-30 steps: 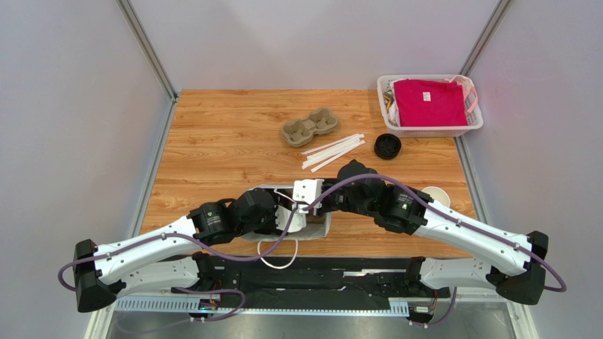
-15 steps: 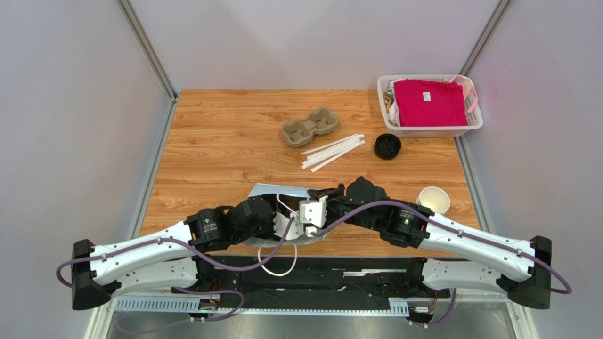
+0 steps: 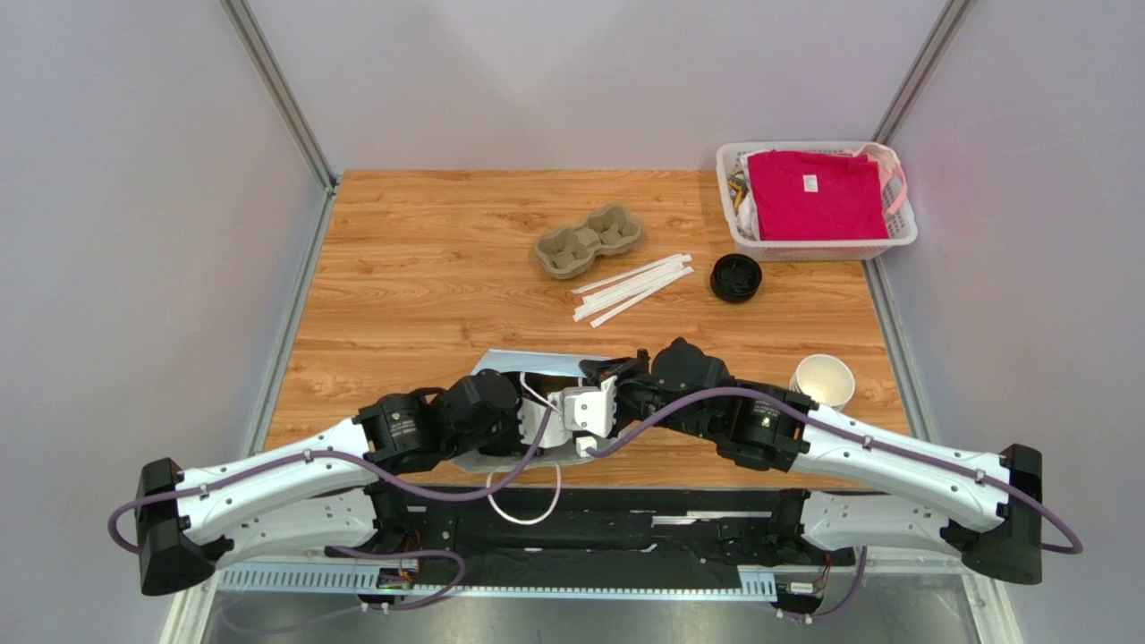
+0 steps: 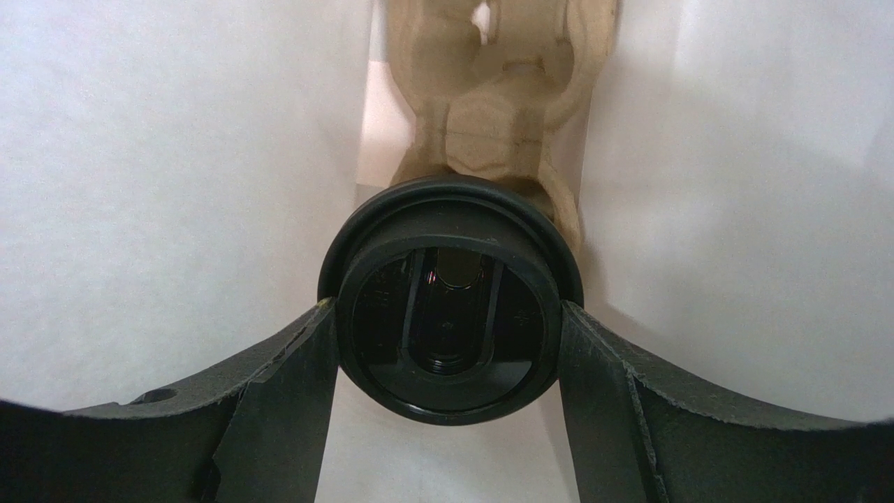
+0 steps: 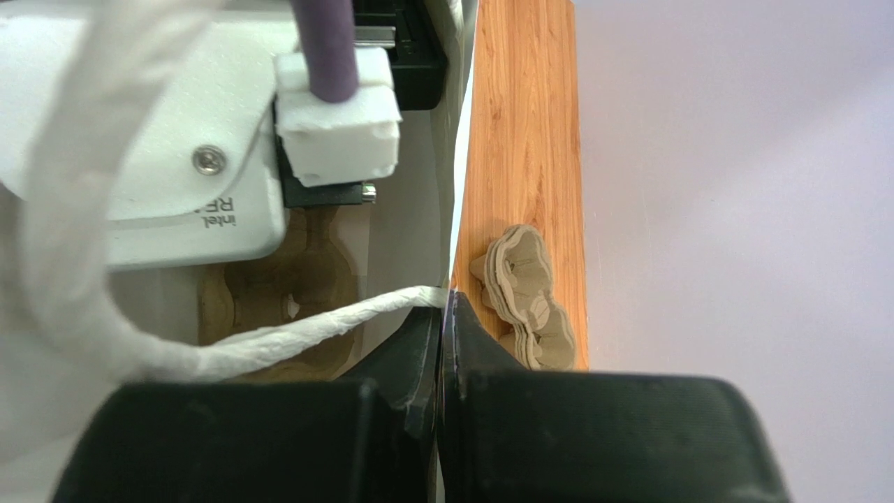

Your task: Pack the takeout coffee

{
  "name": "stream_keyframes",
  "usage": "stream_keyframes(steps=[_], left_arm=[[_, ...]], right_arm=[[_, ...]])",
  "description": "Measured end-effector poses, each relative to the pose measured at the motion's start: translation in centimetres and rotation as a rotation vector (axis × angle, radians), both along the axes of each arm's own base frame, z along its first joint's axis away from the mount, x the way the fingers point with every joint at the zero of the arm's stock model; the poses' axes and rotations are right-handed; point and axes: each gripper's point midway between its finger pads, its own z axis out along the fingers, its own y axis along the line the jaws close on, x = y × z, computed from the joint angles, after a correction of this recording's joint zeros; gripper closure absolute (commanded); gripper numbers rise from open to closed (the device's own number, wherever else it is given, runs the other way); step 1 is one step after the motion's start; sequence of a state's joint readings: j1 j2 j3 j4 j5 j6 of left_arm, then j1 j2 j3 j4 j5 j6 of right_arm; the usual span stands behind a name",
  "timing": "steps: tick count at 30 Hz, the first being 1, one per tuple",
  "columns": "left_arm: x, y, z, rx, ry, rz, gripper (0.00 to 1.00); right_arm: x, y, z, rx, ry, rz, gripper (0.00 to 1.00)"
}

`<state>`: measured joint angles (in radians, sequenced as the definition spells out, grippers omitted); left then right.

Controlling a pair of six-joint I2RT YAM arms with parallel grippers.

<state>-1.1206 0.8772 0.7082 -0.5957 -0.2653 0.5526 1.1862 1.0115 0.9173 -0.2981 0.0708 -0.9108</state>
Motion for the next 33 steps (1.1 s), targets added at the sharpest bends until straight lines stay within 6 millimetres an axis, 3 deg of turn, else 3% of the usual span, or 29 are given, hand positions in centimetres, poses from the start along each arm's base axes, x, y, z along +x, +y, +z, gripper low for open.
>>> stream_keyframes(steps=[23,33], left_arm=[[1.4,0.1,-1.2,0.05,0.135,0.062,1.0],[1.3,0.6,-0.1,0.025,0.104,0.062,1.0]], right_arm=[[1.3,0.1,-0.3,-0.011,0.006,-0.028,1.0],[1.8,0.5,0.2,0.016,0.064,-0.029,1.0]])
